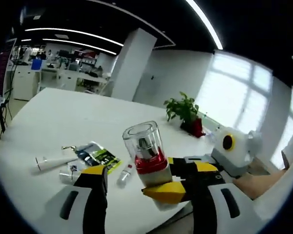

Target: Arrange the skincare products in the storage area until every visible bottle or jar stands upright without overlapping.

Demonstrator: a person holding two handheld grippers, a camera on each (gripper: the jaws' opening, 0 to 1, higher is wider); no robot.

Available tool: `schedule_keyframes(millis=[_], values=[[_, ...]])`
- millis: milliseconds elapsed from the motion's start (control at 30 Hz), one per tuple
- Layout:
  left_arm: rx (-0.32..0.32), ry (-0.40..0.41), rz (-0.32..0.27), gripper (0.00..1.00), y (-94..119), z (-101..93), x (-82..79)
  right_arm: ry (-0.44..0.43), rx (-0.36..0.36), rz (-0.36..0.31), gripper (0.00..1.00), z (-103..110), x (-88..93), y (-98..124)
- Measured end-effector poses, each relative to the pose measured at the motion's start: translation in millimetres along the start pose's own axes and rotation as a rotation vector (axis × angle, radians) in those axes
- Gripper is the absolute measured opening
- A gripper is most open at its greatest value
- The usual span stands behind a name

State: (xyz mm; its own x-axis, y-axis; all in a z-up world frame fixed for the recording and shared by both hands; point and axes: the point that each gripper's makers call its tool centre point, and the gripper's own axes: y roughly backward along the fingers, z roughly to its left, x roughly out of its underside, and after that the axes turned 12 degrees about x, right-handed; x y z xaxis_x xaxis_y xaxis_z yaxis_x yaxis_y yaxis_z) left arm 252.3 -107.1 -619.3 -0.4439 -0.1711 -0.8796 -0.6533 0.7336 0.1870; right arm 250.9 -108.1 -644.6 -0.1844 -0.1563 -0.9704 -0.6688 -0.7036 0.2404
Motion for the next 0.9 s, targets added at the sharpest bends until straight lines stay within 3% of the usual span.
schedule_keyframes(millis=[367,467,567,600,800,900], values=[[-0.024,-0.007,-0.049,0.43,-9,-13.5,-4.7,0.034,0.047,-0.013,0.28,8,-7.4,9],[-0.056,-0.016,-0.068,0.38,-8,-13.0,-6.5,0.028,0.055,-0.013,0.28,8,-8.3,12],[-0.107,-0.074,-0.036,0.31,-5,-6.4,-2.6,0.049,0.067,-0.005,0.28,10,-9.0,14],[-0.093,-0.085,-0.062,0.32,-6,-8.4,-7.0,0.053,0.068,-0.003,0.28,10,-9.4,15],[-0.074,-0.033,-0.05,0.28,-3,-15.2,-6.4,0.066,0.086,0.003,0.29,12,-13.3,18],[-0.02,0.014,-0.052,0.26,-1,-20.6,-9.8,0.056,0.08,-0.002,0.29,13,-16.7,19]])
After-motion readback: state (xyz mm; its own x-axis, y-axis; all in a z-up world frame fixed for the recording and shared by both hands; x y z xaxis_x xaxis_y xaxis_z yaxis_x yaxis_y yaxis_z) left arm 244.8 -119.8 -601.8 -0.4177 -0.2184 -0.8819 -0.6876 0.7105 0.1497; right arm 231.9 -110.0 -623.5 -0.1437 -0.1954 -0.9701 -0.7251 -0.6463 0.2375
